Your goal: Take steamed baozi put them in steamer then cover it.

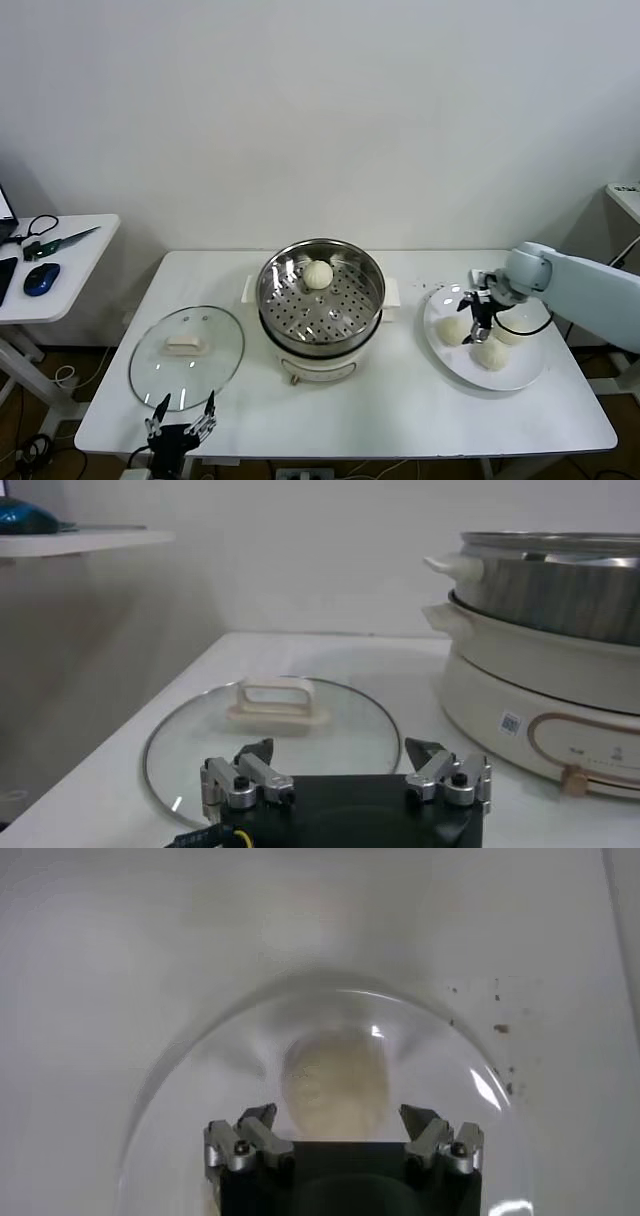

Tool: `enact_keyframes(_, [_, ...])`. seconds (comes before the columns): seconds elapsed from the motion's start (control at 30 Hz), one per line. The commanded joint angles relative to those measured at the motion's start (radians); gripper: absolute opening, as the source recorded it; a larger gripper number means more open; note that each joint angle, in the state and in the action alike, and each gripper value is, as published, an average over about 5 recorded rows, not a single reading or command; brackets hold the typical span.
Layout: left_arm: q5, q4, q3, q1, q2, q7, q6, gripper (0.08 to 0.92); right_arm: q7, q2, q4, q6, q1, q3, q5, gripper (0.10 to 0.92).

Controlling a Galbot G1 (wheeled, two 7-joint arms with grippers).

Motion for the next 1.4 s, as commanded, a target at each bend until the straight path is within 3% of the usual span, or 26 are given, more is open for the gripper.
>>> enact_keyframes(0.03, [0.000, -0.001, 0.000, 0.002, 0.001, -0.001, -0.001, 0.823, 0.007, 0.051, -0.059, -0.013, -0.059, 0.043, -0.017, 0.811])
enact_keyframes(0.27, [0.000, -0.002, 0.000, 0.000, -0.001, -0.001, 0.000, 0.823, 0.001, 0.059, -0.052, -0.010, -0.017, 0.032, 0.003, 0.713])
enact_keyframes(0.57, [0.001, -0.004, 0.004, 0.000, -0.004, -0.003, -0.003, 0.823, -0.046, -0.005, 0.068, -0.002, 0.182, -0.122, 0.081, 0.688])
enact_keyframes(0.77, [0.006, -0.010, 0.011, 0.000, -0.005, -0.003, 0.000, 0.823, -0.092, 0.011, 0.192, 0.015, 0.573, -0.384, 0.209, 0.687])
enact_keyframes(0.97, [0.007, -0.020, 0.014, -0.003, -0.002, -0.001, 0.006, 0.823, -0.141, 0.137, 0.327, 0.005, 0.976, -0.561, 0.411, 0.687])
enact_keyframes(1.17, [0.007, -0.027, 0.020, -0.007, -0.002, 0.000, 0.009, 0.823, -0.033, 0.274, 0.459, -0.099, 1.070, -0.478, 0.624, 0.687])
enact_keyframes(1.4, [0.004, -0.037, 0.019, -0.005, 0.000, 0.001, 0.010, 0.823, 0.158, 0.422, 0.539, -0.252, 0.912, -0.364, 0.696, 0.687])
